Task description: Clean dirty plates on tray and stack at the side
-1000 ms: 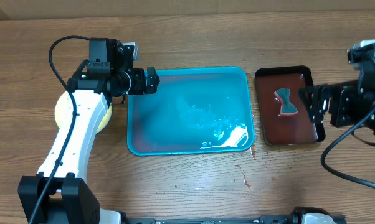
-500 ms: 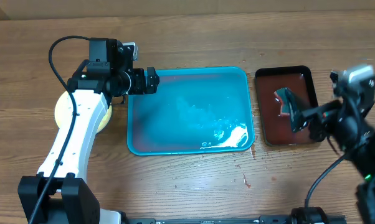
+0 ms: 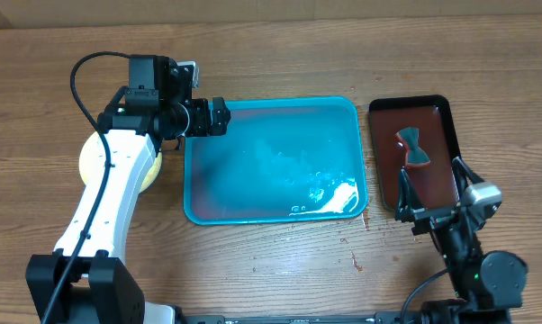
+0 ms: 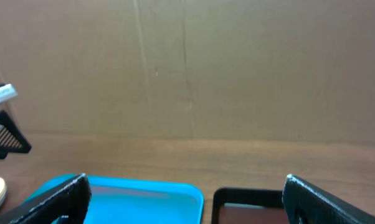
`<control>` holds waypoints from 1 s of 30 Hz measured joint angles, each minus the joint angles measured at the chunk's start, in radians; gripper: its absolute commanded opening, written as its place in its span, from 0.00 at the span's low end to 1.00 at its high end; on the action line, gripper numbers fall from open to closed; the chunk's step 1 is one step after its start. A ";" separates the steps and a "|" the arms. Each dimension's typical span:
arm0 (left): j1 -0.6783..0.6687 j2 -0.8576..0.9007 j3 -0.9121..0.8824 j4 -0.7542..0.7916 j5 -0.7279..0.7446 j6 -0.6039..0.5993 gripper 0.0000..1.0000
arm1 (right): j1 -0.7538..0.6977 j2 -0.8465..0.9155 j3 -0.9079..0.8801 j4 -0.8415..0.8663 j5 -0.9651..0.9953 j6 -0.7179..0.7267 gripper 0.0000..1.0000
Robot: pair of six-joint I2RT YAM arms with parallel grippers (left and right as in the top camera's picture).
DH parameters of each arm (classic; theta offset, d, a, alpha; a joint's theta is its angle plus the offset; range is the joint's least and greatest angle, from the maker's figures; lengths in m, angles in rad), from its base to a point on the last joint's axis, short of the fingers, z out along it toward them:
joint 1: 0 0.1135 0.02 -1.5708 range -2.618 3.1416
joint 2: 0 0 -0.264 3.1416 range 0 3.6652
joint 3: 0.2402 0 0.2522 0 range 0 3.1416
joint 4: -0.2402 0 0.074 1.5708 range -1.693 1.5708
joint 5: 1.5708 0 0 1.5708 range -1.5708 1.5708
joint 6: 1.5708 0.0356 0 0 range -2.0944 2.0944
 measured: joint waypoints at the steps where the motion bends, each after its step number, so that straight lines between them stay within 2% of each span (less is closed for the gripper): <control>1: 0.000 0.000 0.000 -0.001 0.000 0.000 1.00 | 0.000 -0.031 -0.040 0.022 0.006 0.006 1.00; 6: 0.000 0.000 0.000 0.000 0.000 0.000 1.00 | 0.003 -0.143 -0.176 0.077 0.031 0.023 1.00; 11: 0.000 0.000 0.000 0.000 0.000 0.000 1.00 | 0.006 -0.169 -0.237 0.096 0.049 0.026 1.00; 18: 0.000 0.000 0.000 -0.001 0.000 0.000 1.00 | 0.006 -0.169 -0.246 -0.021 0.058 0.034 1.00; 30: 0.000 0.000 0.000 0.000 0.000 0.000 1.00 | 0.006 -0.170 -0.246 -0.018 0.062 0.067 1.00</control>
